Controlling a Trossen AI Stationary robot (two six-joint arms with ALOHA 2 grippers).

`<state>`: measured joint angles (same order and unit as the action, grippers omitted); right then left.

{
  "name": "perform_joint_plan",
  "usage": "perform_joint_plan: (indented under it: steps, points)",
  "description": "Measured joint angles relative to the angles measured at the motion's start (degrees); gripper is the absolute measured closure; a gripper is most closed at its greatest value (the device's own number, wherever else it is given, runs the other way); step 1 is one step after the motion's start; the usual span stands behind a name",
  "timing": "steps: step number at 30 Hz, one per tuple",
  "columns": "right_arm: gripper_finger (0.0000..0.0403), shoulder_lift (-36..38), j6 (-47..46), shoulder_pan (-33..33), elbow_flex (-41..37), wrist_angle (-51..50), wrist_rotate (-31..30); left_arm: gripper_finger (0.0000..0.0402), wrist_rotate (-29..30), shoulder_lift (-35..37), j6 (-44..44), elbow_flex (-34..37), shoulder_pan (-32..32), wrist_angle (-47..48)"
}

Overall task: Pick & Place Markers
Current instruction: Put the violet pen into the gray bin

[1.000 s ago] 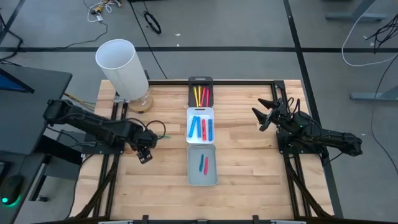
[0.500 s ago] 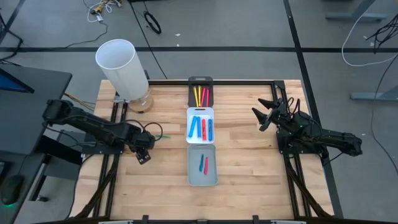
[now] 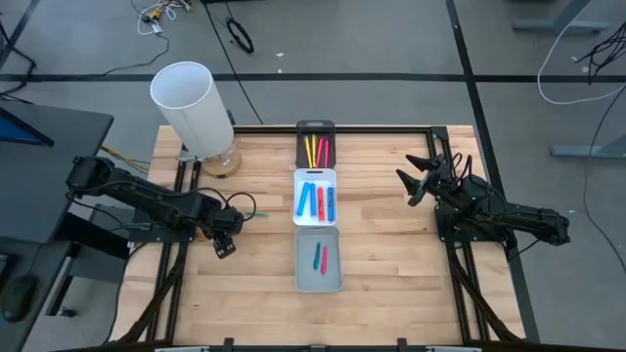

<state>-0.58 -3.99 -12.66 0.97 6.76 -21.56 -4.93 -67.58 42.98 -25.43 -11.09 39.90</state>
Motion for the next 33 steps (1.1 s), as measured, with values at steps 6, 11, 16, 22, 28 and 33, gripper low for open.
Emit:
perform_joint_plan:
  steps: [6,11,16,22,28,33]
  points:
    - [0.0101,0.0,0.0,0.0,0.0,0.0,0.0,0.0200,0.7,-0.1,0.0,0.0,0.0,0.3]
    - [0.0101,0.0,0.0,0.0,0.0,0.0,0.0,0.0249,2.0,-0.1,0.3,0.1,0.0,0.7]
    - [0.0101,0.0,0.0,0.0,0.0,0.0,0.0,0.0303,3.0,-0.1,1.4,0.1,0.0,1.4]
    - [0.0101,0.0,0.0,0.0,0.0,0.0,0.0,0.0366,2.9,-0.1,1.8,-0.3,0.0,1.9]
    - [0.0101,0.0,0.0,0.0,0.0,0.0,0.0,0.0368,2.8,-0.3,3.2,-3.0,0.0,0.9]
    - [0.0101,0.0,0.0,0.0,0.0,0.0,0.0,0.0357,3.3,-0.3,4.6,-7.7,0.0,2.8]
